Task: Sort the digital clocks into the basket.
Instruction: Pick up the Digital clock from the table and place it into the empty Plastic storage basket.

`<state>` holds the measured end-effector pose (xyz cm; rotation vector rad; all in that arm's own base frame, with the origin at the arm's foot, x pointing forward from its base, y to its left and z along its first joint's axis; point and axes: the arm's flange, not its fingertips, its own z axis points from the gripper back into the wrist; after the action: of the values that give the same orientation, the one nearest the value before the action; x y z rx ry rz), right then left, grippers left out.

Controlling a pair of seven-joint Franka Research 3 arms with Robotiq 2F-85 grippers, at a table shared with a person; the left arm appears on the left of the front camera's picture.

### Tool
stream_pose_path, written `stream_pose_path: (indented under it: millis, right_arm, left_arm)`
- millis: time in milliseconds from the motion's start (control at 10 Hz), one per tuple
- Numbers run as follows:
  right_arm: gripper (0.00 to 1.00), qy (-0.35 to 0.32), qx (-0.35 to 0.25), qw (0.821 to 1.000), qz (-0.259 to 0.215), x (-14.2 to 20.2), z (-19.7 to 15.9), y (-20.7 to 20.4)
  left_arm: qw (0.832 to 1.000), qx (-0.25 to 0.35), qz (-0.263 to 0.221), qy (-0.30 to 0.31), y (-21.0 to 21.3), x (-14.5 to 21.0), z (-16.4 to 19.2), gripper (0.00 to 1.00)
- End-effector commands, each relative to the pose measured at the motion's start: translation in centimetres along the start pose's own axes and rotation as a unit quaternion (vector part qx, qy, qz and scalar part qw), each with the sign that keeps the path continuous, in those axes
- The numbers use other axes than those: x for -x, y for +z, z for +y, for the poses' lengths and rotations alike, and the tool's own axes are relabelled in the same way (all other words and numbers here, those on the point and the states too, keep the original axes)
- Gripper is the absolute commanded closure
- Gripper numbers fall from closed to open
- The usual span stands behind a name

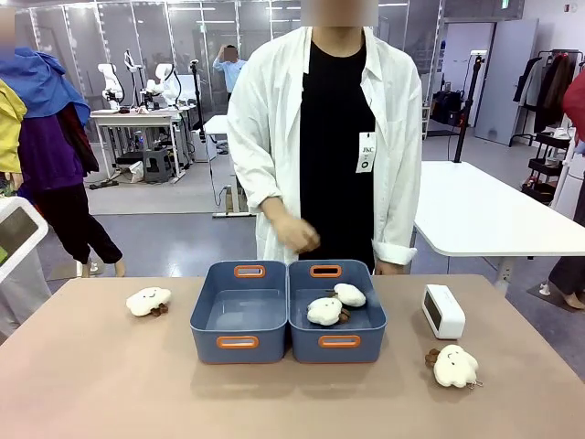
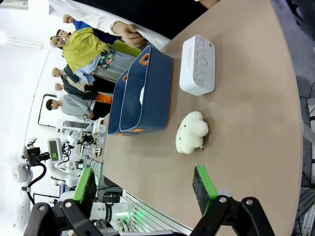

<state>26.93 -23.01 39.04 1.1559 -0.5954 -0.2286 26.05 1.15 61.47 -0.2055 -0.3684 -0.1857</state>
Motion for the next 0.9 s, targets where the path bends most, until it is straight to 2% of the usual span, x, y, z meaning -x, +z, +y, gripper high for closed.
stream_pose_path:
  millis: [0,200,300,500,800]
  right_arm:
    - [0.0,0.006,-0.004,1.0,0.0,0.1,0.2,0.3]
    - [0.0,0.006,-0.004,1.0,0.0,0.1,0.2,0.3]
    - [0.0,0.006,-0.004,1.0,0.0,0.1,0.2,0.3]
    - [0.0,0.006,-0.004,1.0,0.0,0.1,0.2,0.3]
    - [0.0,0.006,-0.004,1.0,0.0,0.1,0.2,0.3]
  left_arm:
    - [0.999,-0.034,-0.037,0.012,-0.8,-2.6,-4.7,0.5]
    - [0.999,-0.032,-0.031,-0.013,-5.9,-6.4,-12.0,0.5]
    - [1.0,-0.004,-0.01,-0.009,-8.5,-7.7,-14.5,0.5]
    - [1.0,-0.008,-0.008,-0.008,-11.5,-9.5,-17.2,0.5]
    - [1.0,-0.004,-0.012,-0.003,-15.8,-12.9,-18.7,0.5]
